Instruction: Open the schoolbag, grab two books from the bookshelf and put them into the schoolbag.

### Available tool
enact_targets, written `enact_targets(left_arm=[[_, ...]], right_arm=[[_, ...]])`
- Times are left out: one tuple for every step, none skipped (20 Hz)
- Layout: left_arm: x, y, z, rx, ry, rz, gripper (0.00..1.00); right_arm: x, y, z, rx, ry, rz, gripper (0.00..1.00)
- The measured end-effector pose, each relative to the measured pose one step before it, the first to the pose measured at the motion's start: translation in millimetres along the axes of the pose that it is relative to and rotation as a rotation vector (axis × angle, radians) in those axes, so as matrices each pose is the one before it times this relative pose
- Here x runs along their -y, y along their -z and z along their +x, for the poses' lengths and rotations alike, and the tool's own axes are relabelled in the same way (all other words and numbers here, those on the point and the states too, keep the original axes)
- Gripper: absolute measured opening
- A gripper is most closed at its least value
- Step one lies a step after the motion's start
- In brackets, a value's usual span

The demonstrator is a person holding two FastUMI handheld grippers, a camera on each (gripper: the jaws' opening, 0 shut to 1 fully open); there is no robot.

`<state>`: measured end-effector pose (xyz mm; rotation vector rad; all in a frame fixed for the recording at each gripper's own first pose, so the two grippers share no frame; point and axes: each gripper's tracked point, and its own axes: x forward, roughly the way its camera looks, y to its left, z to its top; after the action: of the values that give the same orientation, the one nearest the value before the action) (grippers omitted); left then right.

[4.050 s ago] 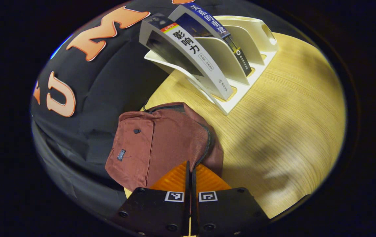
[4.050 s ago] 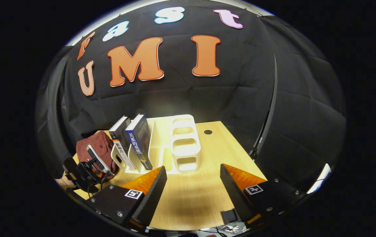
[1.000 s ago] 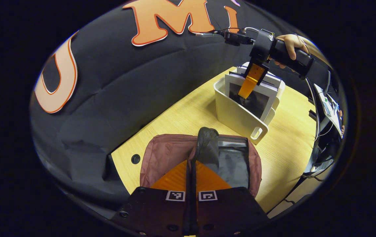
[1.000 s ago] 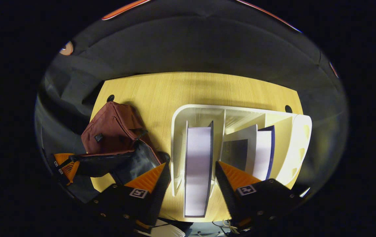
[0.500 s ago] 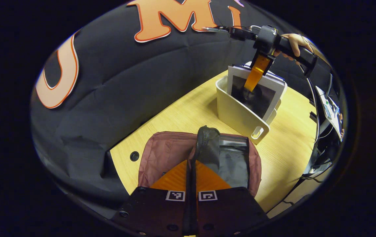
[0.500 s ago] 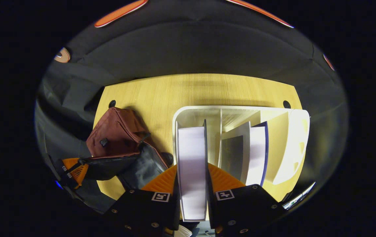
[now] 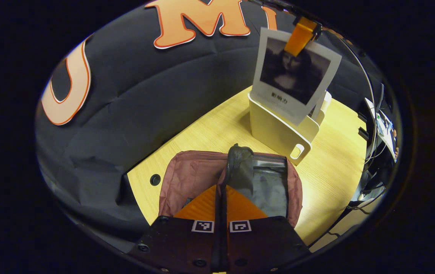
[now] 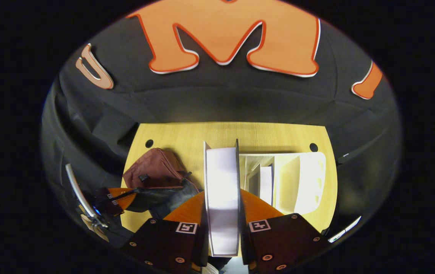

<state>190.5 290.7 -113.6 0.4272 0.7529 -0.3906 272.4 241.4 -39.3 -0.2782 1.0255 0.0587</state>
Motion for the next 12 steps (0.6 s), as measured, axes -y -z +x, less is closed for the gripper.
enact_targets(left_arm=[[1.27,-0.8,0.55,-0.00209,-0.00184,0.008,0.01],[0.75,-0.09,-0.63,-0.0025,-0.00262,0.00688,0.01],[-0.08,-1.29,-0.16,-0.00019,-0.00388,0.00163,0.01],[0.44,-0.2,1.21,-0.00206,-0.0036,-0.002,0.01],[-0.25,0.42,1.29,-0.00658,-0.00204,-0.00219,0.01],[-1.52,0.57,0.95,-0.00631,-0.00564,-0.00037,0.01],[-1.52,-0.94,0.92,-0.00449,-0.0075,-0.00042,0.01],[-0.05,0.79,0.12,-0.00438,-0.00203,0.00086,0.01],[0.58,-1.89,0.99,-0.00108,0.00048,0.00035,0.01],[0.99,-0.46,-0.34,-0.0007,0.00164,0.00056,0.01],[1.2,-0.85,0.32,-0.0008,0.00051,-0.00057,0.01],[0.43,-0.75,-0.05,0.00038,-0.00218,-0.00074,0.01]], right_arm=[[0.0,0.01,-12.35,0.02486,-0.01791,0.02069,0.35],[-0.08,1.76,-12.78,0.0257,-0.01373,0.01353,0.34],[-0.46,3.6,-12.69,0.02914,-0.00784,0.00994,0.34],[0.22,4.51,-11.41,0.02408,-0.01226,0.01095,0.34],[-2.07,6.87,-9.67,0.01562,-0.0226,0.01856,0.34],[-1.86,5.74,-7.11,0.01179,-0.02718,0.02244,0.34],[-0.12,7.77,-6.66,0.01253,-0.01899,0.02834,0.34],[2.42,8.93,-3.2,0.01282,-0.01582,0.03367,0.33],[1.44,9.25,-2.31,0.00906,-0.02106,0.0393,0.33],[0.41,11.2,-1.26,0.00021,-0.0339,0.04039,0.33],[1.38,11.31,-0.32,0.00435,-0.03576,0.05219,0.33],[2.9,13.33,6.48,0.00671,-0.03287,0.04544,0.33]])
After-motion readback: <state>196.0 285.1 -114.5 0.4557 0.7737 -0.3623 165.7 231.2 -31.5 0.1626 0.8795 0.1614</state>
